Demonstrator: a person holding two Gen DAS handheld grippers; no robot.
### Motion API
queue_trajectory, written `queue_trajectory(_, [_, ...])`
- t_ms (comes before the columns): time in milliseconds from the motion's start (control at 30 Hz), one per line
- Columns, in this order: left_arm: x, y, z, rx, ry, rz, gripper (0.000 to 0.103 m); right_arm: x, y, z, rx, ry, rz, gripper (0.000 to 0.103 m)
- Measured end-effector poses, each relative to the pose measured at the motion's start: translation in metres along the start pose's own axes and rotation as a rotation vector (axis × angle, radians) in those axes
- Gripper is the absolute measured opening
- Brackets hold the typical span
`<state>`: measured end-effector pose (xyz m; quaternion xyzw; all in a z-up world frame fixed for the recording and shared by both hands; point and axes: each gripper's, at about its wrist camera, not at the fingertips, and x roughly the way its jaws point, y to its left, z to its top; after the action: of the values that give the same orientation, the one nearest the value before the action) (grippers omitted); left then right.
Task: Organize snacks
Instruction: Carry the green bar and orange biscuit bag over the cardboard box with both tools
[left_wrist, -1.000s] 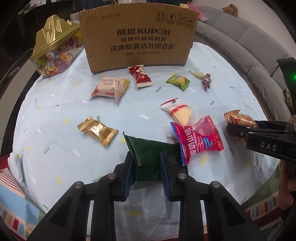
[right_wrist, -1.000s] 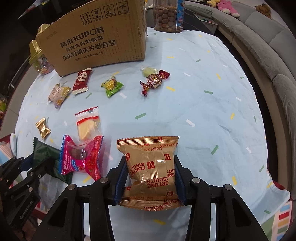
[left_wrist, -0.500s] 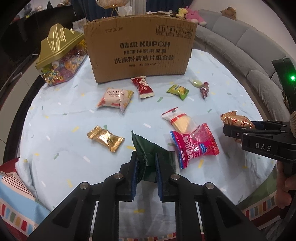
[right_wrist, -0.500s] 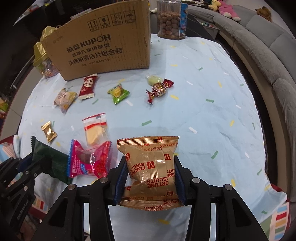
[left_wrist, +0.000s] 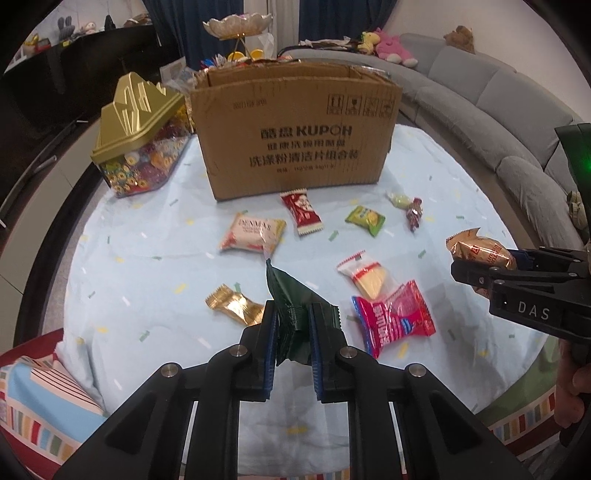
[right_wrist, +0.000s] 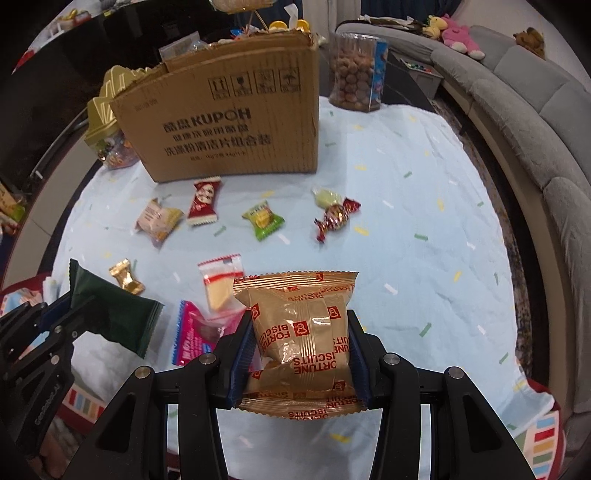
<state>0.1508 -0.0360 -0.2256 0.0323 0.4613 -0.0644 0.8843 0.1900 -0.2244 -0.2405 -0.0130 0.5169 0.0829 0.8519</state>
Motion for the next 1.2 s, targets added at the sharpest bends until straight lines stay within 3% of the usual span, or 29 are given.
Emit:
queue_trajectory(533, [-0.012, 0.007, 0.041, -0.023, -0.058, -0.003, 0.016, -0.025, 0.01, 0.026, -0.014, -0.059, -0.005, 0.047])
queue_trajectory(1200, [-0.025, 0.024, 0.11, -0.045, -0.156, 0.012, 0.016, -0.051, 0.032, 0.093, -0.026, -0.171, 0.001, 0.047])
